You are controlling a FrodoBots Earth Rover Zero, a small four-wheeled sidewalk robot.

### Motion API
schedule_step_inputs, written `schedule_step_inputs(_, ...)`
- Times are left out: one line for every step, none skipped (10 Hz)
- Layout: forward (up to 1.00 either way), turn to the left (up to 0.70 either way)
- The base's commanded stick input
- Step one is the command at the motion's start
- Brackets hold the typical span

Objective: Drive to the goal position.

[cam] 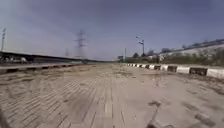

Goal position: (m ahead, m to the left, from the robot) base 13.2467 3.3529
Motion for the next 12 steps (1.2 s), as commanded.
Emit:
schedule_step_inputs(1.00,0.00)
schedule_step_inputs(1.00,0.00)
schedule_step_inputs(1.00,0.00)
schedule_step_inputs(1.00,0.00)
schedule_step_inputs(1.00,0.00)
schedule_step_inputs(1.00,0.00)
schedule_step_inputs(1.00,0.11)
schedule_step_inputs(1.00,0.36)
schedule_step_inputs(1.00,0.40)
schedule_step_inputs(1.00,0.34)
schedule_step_inputs(1.00,0.10)
schedule_step_inputs(1.00,0.00)
